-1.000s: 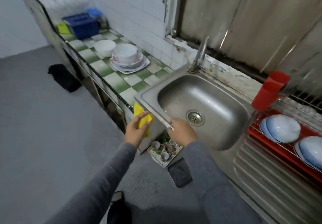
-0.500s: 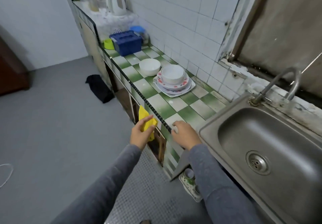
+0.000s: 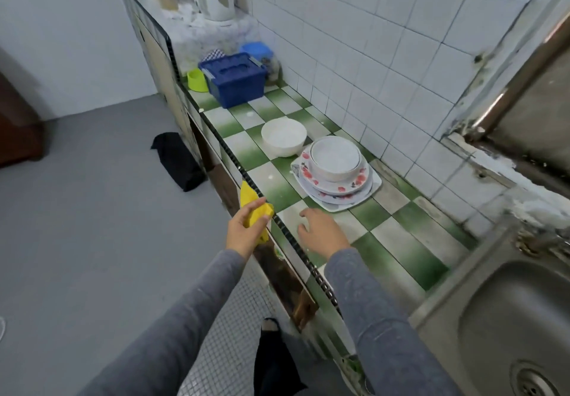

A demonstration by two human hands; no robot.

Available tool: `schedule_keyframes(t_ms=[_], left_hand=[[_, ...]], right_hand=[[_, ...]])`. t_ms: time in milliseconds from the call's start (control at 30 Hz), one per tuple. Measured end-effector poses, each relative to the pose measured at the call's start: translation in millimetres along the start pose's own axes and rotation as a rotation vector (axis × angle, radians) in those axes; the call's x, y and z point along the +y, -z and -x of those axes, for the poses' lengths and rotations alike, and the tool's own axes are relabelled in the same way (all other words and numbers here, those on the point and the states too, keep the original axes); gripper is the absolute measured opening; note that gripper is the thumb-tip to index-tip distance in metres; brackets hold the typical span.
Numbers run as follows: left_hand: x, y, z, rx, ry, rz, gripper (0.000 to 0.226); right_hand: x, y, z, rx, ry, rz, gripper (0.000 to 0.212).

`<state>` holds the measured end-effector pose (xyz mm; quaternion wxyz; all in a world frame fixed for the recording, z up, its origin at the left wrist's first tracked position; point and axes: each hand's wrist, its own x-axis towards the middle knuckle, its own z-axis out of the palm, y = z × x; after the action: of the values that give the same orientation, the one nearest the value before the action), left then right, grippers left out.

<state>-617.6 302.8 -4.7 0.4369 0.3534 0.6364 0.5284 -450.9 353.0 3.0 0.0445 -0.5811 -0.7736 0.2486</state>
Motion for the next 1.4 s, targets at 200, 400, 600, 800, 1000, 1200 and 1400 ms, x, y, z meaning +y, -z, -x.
schedule_keyframes(t_ms=[200,400,600,800,1000,1200,1400], left_hand=[[13,-4,-100,0.011,0.038,0.002,0.033],[28,-7,-186,0.022,0.07,0.023,0.034],[35,-2,-263,-0.016,0.081,0.001,0.035],[38,6,-340,-0.102,0.12,-0.054,0.033],[54,16,-402,-0.255,0.123,-0.118,0.033],[60,17,-450,-0.401,0.154,-0.159,0.035],[54,9,-477,-0.47,0.183,-0.19,0.039]], right_hand=[[-7,20,-98,-0.053,-0.005,0.003,0.037],[-14,33,-182,-0.043,-0.034,-0.003,0.034],[-21,30,-252,-0.043,-0.097,-0.047,0.032],[-32,20,-306,0.027,-0.319,-0.142,0.045],[-42,3,-348,0.202,-0.618,-0.316,0.052],[-43,-10,-369,0.326,-0.824,-0.584,0.051],[-42,-21,-370,0.38,-0.862,-0.774,0.052]])
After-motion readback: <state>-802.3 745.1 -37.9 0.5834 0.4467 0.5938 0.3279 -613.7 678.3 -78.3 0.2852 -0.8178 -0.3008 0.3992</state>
